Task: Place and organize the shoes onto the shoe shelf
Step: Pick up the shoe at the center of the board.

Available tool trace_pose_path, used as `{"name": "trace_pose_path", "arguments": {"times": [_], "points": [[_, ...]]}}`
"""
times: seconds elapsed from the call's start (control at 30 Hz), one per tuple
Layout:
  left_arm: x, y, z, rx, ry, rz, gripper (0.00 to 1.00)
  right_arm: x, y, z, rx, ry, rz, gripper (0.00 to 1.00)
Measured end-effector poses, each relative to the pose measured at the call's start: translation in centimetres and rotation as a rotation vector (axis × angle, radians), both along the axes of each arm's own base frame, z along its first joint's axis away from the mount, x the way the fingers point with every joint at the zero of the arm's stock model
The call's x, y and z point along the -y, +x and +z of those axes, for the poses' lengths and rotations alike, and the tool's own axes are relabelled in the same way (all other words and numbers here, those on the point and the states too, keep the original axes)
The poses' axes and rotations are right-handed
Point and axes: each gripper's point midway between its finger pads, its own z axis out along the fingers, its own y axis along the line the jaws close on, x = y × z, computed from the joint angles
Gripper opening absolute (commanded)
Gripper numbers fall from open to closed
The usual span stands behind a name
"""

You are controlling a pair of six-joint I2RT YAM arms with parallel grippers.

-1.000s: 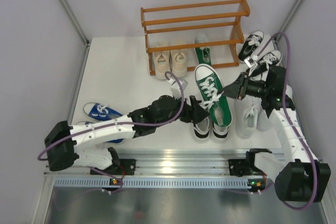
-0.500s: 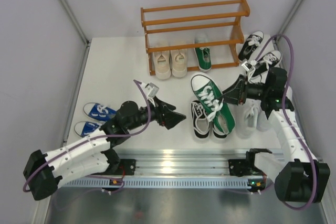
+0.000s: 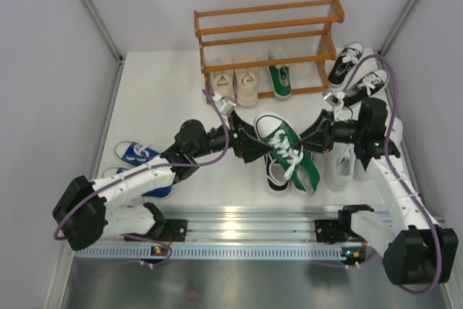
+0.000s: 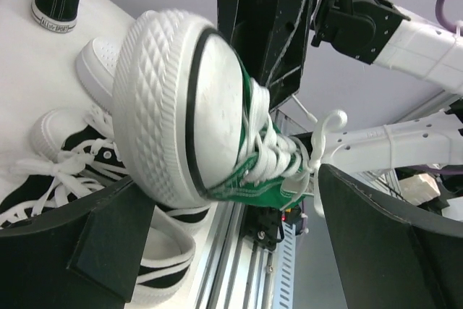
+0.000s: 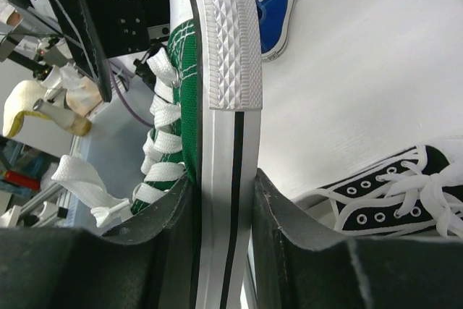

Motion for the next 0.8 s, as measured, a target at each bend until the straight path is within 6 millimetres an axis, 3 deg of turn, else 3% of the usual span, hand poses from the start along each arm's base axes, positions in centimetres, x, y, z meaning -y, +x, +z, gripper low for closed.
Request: {"name": "trace_pose_path", "arguments": {"times": [0.2,0.3,0.33,0.4,0.43,0.47,0.5,0.53,0.63,0.8], "points": [[1.1,0.9,0.5,-0.003,-0.024,-0.007,0.88,-0.4,-0.4,0.1,0.019,-0.001,0.021,0.00],[1.5,1.2,-0.1,-0.032,-0.017,-0.008,0.68,-0.4,-0.4,0.1,0.024,-0.002,0.023,0.00],[1.5,1.2,-0.3,-0.041,-0.015,-0.008,0.53,-0.4,-0.4,0.1,0.026,-0.002,0.023,0.00],[1.5,1.4,-0.3,-0.057,-0.018,0.001,0.35,-0.4,-0.5,0.1,0.027,-0.001,0.026,0.00],[1.5,1.6,-0.3,-0.060,-0.020,0.008,0.15,-0.4,-0.6,0.1,0.029,-0.001,0.030,0.11],[1.4,1.6,-0.3,-0.070,-0.022,0.011,0.04,-0.4,-0.6,0.1,0.029,-0.001,0.033,0.21],[1.4,1.8,-0.3,-0.074,-0.022,0.020,0.00,-0.5,-0.7,0.0,0.024,-0.004,0.034,0.28],[1.3,1.9,-0.4,-0.082,-0.021,0.024,0.00,-0.4,-0.7,-0.2,0.025,-0.011,0.028,0.49],[0.8,2.3,-1.1,-0.139,-0.021,0.053,0.00,-0.2,-0.3,-0.3,0.066,-0.060,0.000,0.74],[-2.3,3.8,-3.6,-0.309,0.005,0.173,0.00,1.3,1.7,1.7,0.274,-0.249,-0.060,0.88]]}}
